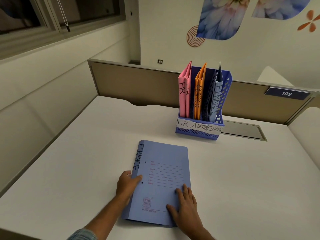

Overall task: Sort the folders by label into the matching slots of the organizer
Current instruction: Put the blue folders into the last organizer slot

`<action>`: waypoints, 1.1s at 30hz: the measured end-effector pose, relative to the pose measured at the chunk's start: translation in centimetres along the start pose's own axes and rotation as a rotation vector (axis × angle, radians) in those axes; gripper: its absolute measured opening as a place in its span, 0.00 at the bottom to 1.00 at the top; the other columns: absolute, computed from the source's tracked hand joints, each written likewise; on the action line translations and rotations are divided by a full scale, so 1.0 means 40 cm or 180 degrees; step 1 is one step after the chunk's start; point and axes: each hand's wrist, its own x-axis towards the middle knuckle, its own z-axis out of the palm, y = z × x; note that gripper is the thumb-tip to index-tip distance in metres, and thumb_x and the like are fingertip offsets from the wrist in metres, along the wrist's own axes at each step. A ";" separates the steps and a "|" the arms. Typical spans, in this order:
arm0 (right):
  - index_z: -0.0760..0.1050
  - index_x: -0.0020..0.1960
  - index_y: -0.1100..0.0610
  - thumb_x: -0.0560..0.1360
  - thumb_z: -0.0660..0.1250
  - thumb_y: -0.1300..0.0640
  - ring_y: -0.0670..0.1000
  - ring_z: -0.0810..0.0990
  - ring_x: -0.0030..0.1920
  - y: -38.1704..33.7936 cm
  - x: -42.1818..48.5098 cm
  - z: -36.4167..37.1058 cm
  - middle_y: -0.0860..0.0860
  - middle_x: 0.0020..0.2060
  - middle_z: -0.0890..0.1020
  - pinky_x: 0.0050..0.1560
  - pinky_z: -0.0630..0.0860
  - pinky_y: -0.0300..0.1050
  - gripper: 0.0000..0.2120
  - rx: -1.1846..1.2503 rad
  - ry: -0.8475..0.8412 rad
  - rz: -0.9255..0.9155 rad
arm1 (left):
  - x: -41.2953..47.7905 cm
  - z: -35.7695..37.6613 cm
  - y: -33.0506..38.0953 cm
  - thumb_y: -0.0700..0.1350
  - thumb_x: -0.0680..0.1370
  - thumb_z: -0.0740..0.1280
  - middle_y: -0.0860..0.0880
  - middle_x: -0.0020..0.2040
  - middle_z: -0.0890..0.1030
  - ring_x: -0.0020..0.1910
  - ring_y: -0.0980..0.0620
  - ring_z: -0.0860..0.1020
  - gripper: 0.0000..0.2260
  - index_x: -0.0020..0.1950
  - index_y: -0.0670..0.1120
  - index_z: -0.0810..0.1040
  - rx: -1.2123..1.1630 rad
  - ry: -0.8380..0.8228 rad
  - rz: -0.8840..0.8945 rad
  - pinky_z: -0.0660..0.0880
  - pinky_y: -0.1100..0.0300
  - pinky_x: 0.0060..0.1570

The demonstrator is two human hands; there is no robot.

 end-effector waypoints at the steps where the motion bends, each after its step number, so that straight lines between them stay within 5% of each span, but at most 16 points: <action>1: 0.50 0.78 0.50 0.78 0.57 0.36 0.54 0.39 0.79 0.001 -0.001 -0.002 0.52 0.79 0.40 0.78 0.41 0.51 0.35 0.0009 -0.0008 -0.0012 | 0.000 -0.002 -0.001 0.46 0.74 0.75 0.41 0.61 0.81 0.45 0.47 0.83 0.17 0.59 0.46 0.75 -0.0175 -0.0044 -0.0025 0.80 0.58 0.39; 3: 0.51 0.78 0.50 0.77 0.57 0.36 0.54 0.40 0.79 0.005 -0.003 -0.006 0.52 0.79 0.41 0.78 0.42 0.51 0.35 0.0034 -0.0008 -0.0045 | 0.001 -0.007 -0.006 0.44 0.72 0.77 0.42 0.53 0.83 0.39 0.49 0.83 0.13 0.51 0.48 0.75 -0.0402 -0.0074 -0.0040 0.79 0.61 0.30; 5: 0.52 0.77 0.50 0.77 0.58 0.36 0.54 0.40 0.79 0.008 -0.004 -0.009 0.52 0.79 0.41 0.78 0.42 0.51 0.35 0.0096 -0.0008 -0.0069 | 0.001 -0.012 -0.007 0.44 0.72 0.77 0.44 0.49 0.84 0.38 0.48 0.84 0.14 0.53 0.46 0.76 -0.0522 -0.0075 -0.0030 0.78 0.62 0.28; 10: 0.53 0.77 0.49 0.76 0.59 0.35 0.53 0.44 0.79 0.008 -0.006 -0.019 0.51 0.80 0.44 0.78 0.46 0.52 0.35 0.0415 -0.0006 -0.0072 | -0.025 0.000 0.003 0.43 0.73 0.76 0.43 0.48 0.84 0.39 0.45 0.85 0.15 0.55 0.43 0.75 -0.0788 0.0072 0.0269 0.81 0.58 0.30; 14: 0.57 0.76 0.52 0.74 0.69 0.42 0.53 0.58 0.77 0.012 0.001 -0.051 0.52 0.78 0.55 0.77 0.57 0.52 0.36 0.1193 0.0369 0.0098 | -0.066 0.010 0.016 0.42 0.74 0.75 0.45 0.49 0.84 0.38 0.46 0.86 0.14 0.55 0.47 0.73 -0.0925 0.0201 0.0756 0.83 0.55 0.33; 21: 0.64 0.70 0.50 0.74 0.72 0.49 0.50 0.78 0.58 0.013 0.054 -0.132 0.51 0.63 0.77 0.55 0.76 0.46 0.28 0.2775 0.0954 0.0977 | -0.135 0.030 0.058 0.41 0.75 0.74 0.48 0.45 0.85 0.37 0.47 0.86 0.16 0.59 0.50 0.73 -0.1036 0.0445 0.1279 0.84 0.48 0.35; 26: 0.71 0.64 0.53 0.73 0.73 0.49 0.51 0.81 0.49 0.031 0.073 -0.176 0.50 0.52 0.82 0.40 0.75 0.45 0.22 0.3513 0.0916 0.1231 | -0.157 0.043 0.086 0.41 0.76 0.72 0.52 0.47 0.86 0.40 0.48 0.86 0.14 0.60 0.52 0.76 -0.1109 0.0244 0.1532 0.83 0.54 0.34; 33: 0.73 0.60 0.50 0.73 0.73 0.48 0.50 0.81 0.49 0.025 0.085 -0.249 0.47 0.52 0.82 0.38 0.75 0.45 0.19 0.3714 0.1107 0.1093 | -0.173 0.075 0.128 0.51 0.71 0.76 0.51 0.52 0.85 0.46 0.46 0.86 0.18 0.59 0.52 0.77 -0.1137 -0.0491 0.1322 0.84 0.50 0.40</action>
